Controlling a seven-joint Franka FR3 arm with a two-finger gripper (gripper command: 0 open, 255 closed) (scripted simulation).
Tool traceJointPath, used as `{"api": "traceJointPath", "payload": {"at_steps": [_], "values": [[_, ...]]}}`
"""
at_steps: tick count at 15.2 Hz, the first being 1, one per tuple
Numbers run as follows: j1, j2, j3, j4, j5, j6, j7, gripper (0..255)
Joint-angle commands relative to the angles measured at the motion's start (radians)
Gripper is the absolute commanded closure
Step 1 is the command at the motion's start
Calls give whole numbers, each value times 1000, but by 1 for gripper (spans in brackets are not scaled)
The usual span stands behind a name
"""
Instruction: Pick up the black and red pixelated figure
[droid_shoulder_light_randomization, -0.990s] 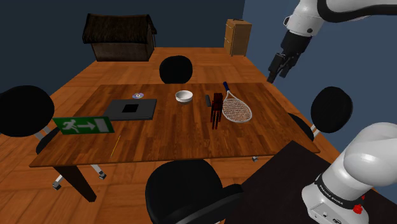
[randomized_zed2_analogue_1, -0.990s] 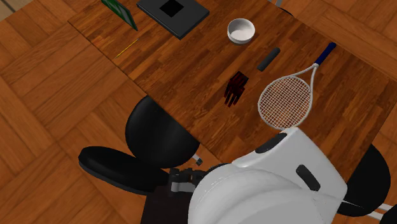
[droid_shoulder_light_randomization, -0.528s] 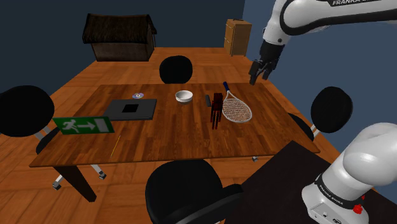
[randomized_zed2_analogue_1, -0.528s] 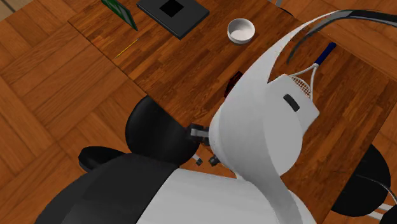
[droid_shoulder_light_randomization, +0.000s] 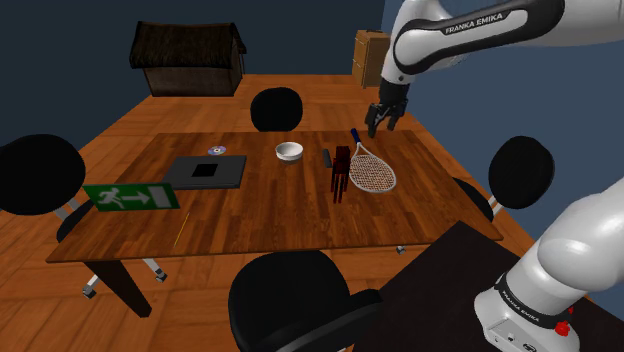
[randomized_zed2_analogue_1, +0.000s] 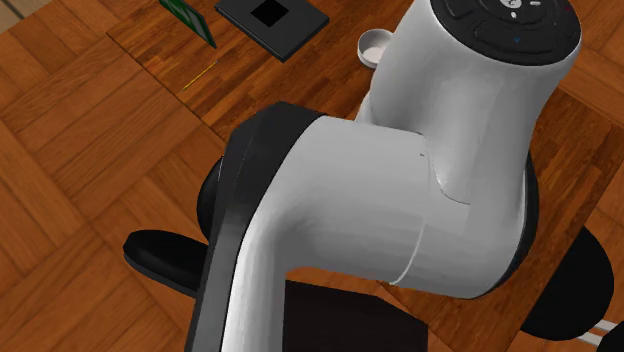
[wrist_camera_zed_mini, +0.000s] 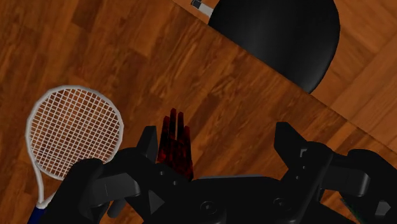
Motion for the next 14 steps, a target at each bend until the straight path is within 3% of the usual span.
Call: {"api": "traceJointPath", "payload": {"at_steps": [1, 14], "values": [[-4, 77, -2, 42, -7, 28, 1, 0], [-18, 603, -20, 486, -47, 66, 15, 0]]}}
